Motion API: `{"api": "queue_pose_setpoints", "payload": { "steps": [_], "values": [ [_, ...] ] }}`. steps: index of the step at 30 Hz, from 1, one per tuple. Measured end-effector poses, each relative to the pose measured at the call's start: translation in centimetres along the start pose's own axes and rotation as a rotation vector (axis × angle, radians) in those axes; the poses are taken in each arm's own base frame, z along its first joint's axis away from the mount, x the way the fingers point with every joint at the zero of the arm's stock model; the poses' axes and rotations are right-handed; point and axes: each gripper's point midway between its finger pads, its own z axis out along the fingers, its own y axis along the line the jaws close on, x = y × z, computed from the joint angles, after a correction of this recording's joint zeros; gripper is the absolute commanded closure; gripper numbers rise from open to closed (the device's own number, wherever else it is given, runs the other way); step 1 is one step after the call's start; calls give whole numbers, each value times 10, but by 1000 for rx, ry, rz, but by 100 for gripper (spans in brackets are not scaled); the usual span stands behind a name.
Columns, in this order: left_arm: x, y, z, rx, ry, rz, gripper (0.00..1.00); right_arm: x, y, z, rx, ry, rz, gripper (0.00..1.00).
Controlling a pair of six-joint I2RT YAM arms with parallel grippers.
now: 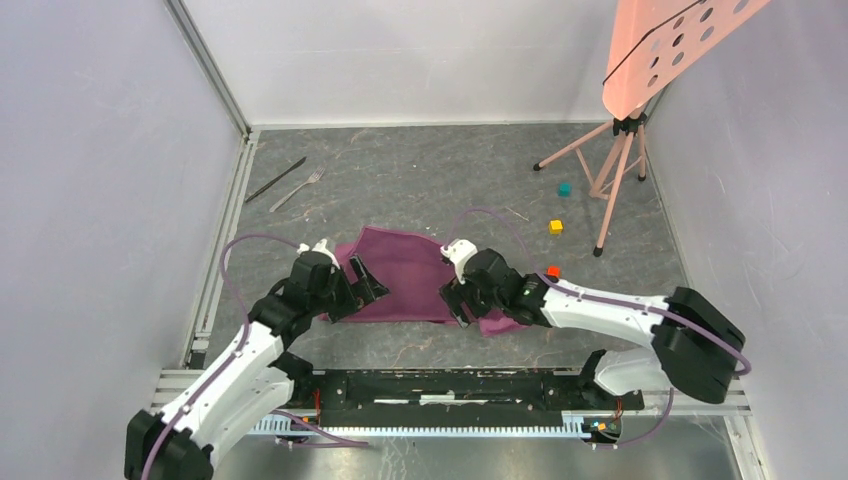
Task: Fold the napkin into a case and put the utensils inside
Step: Pick up the crumpled napkin from the center of the board.
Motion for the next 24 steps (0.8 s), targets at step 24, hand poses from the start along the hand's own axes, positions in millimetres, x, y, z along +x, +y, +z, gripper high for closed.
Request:
{"api": "queue_pose_setpoints", "payload": {
  "steps": [24],
  "values": [
    [-67, -97, -87, 223, -202, 150, 0, 74, 0, -32, 228, 116, 348, 45]
  ]
}}
